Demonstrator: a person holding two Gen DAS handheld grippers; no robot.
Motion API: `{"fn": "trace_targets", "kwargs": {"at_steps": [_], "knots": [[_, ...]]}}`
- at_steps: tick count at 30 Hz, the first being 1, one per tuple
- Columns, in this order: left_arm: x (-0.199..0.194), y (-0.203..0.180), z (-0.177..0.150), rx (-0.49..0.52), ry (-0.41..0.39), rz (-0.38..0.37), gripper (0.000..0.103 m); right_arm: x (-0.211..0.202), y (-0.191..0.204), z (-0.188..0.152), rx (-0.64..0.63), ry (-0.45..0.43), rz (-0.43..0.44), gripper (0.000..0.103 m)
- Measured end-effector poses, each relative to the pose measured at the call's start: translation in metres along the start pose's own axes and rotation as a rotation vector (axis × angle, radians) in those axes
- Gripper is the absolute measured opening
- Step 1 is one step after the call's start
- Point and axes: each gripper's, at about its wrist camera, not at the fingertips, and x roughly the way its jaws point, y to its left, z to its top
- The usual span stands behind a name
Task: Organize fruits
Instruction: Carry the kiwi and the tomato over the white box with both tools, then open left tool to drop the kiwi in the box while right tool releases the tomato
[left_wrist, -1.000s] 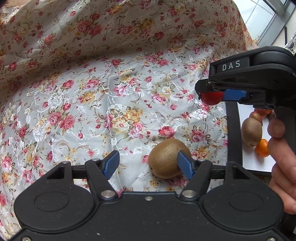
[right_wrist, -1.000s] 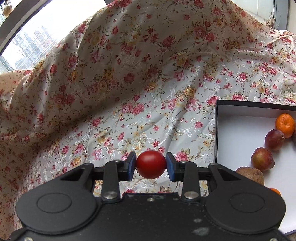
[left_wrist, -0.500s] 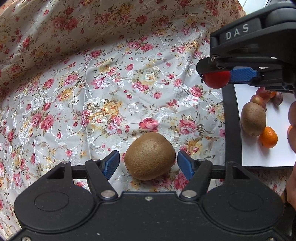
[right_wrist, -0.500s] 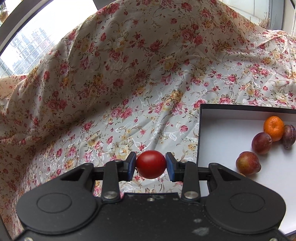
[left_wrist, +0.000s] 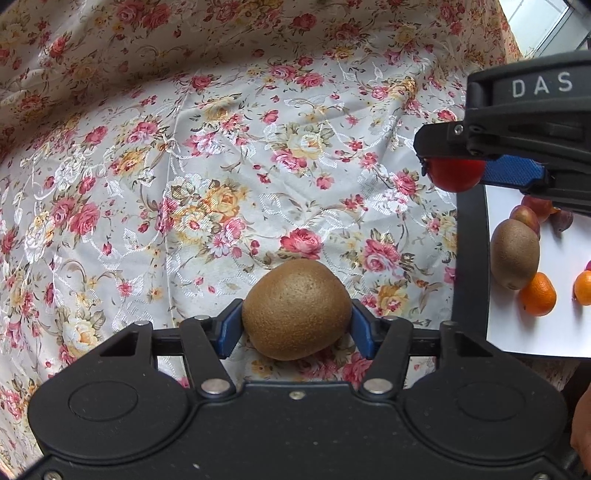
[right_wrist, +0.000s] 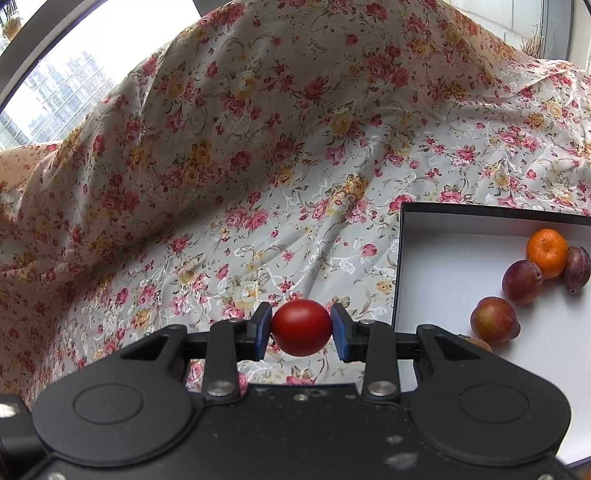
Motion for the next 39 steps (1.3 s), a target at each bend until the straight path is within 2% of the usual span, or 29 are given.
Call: {"fn": "trace_targets", "kwargs": {"at_steps": [3, 10, 15, 23, 28, 33, 39], "knots": [[-0.004, 0.01, 0.005, -0.082, -0.018, 0.002, 0.062, 0.0, 0.002, -0.001, -0.007, 0.005, 0.008, 0.036], [-0.025, 0.029, 0.019, -0.246, -0.116, 0.167, 0.062, -0.008, -0.003, -0.001, -0.013, -0.011, 0.011, 0.036], [-0.039, 0.012, 0.027, -0.262, -0.171, 0.219, 0.062, -0.019, -0.02, 0.001, -0.009, -0.052, -0.029, 0.036], [-0.041, -0.063, 0.024, -0.105, -0.219, 0.153, 0.062, -0.044, -0.089, 0.015, 0.104, -0.102, -0.112, 0.036], [-0.034, -0.109, 0.015, -0.024, -0.187, 0.065, 0.062, -0.062, -0.148, 0.023, 0.237, -0.135, -0.213, 0.036], [-0.035, -0.15, 0.013, 0.026, -0.167, 0.003, 0.062, -0.077, -0.194, 0.024, 0.305, -0.147, -0.306, 0.036], [-0.028, -0.199, 0.006, 0.091, -0.117, -0.049, 0.062, -0.082, -0.237, 0.019, 0.371, -0.102, -0.377, 0.036]]}}
